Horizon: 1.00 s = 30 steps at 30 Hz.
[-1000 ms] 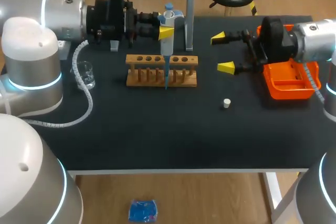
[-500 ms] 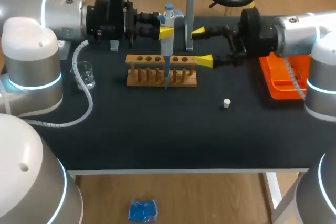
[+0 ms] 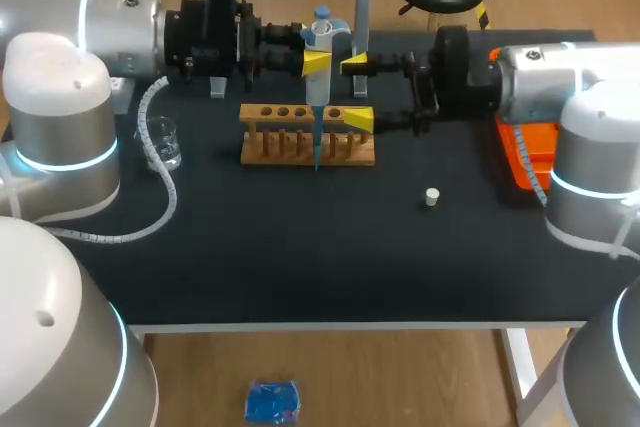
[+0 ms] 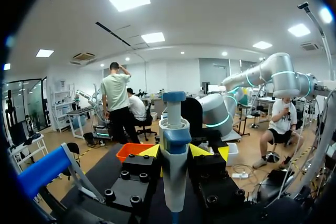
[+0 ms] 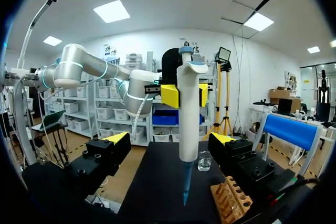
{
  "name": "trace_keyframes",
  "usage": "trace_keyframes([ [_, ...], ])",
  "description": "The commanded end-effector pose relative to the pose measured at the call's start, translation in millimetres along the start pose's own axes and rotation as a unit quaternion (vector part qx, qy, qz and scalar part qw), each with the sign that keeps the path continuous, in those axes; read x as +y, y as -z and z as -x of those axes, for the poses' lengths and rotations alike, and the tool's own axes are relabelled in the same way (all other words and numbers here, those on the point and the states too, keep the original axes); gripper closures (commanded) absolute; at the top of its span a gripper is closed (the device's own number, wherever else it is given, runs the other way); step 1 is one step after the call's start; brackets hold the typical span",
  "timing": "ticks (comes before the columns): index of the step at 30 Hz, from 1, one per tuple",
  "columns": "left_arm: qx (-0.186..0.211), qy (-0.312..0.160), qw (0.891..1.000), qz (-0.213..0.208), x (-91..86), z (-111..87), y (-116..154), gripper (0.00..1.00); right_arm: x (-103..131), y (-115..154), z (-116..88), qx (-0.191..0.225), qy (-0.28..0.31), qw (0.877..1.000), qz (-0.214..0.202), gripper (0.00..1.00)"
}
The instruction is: Invert the test tube, pick up the pipette, mount the tip to pipette, aspirate from beaker and dispense into the tube, eject the tip, return the pipette, and cap with the stopper.
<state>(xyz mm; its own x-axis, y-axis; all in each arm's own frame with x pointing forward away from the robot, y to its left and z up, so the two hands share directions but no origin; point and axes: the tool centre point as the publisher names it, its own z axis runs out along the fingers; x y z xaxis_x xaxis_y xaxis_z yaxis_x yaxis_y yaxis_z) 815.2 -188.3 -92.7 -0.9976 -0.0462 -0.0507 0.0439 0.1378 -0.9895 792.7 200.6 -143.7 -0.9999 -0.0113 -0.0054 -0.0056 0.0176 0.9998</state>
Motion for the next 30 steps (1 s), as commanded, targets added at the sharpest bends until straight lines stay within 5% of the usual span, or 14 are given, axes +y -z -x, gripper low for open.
trace_keyframes([
  [1, -0.001, -0.001, 1.0, -0.002, 0.3, 0.2, -1, 1.0, -1, -10, 0, -0.004, 0.001, 1.0, 0.004, 0.0],
  [30, -0.001, -0.001, 1.0, -0.002, 0.3, 0.2, -1, 1.0, 1, -43, 19, -0.027, -0.001, 1.0, 0.004, 0.0],
])
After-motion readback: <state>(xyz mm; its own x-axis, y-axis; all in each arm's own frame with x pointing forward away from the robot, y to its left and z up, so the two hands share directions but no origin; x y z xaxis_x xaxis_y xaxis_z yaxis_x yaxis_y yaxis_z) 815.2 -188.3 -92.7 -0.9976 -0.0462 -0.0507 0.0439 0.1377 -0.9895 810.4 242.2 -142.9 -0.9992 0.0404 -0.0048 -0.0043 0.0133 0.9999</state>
